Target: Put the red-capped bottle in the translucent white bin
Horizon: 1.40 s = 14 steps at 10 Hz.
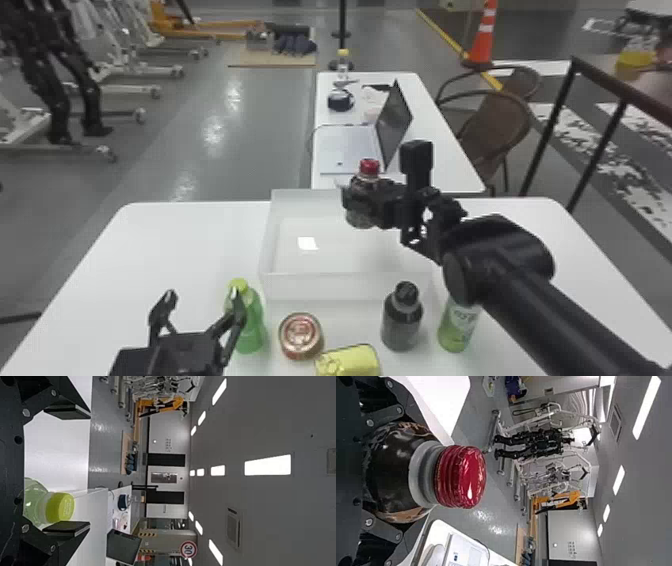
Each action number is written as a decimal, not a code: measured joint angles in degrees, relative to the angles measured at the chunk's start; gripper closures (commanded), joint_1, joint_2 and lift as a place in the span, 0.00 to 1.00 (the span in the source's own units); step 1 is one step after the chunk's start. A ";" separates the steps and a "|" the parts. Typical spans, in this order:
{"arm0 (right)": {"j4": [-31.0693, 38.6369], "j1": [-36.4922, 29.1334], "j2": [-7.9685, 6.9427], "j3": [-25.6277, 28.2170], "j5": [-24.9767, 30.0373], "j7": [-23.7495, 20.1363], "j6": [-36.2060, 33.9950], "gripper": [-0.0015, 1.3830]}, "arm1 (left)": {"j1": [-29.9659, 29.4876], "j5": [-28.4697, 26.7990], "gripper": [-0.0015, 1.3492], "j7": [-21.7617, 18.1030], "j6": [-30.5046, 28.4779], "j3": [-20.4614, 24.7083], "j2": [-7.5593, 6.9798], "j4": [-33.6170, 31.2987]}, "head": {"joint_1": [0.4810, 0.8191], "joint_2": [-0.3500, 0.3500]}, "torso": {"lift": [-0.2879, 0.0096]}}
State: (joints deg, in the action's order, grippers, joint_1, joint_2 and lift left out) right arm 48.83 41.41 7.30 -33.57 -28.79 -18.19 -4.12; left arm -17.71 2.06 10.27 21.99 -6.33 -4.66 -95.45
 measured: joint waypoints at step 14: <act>24.47 -9.81 1.26 14.99 10.52 3.72 -13.05 0.06 | -0.92 0.04 0.23 0.46 1.24 0.47 0.35 -0.17 | 0.20 0.50 | 0.63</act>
State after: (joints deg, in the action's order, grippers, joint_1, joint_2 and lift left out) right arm 73.30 31.60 8.55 -18.58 -18.27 -14.47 -17.17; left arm -18.63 2.10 10.72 23.23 -5.86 -4.31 -95.62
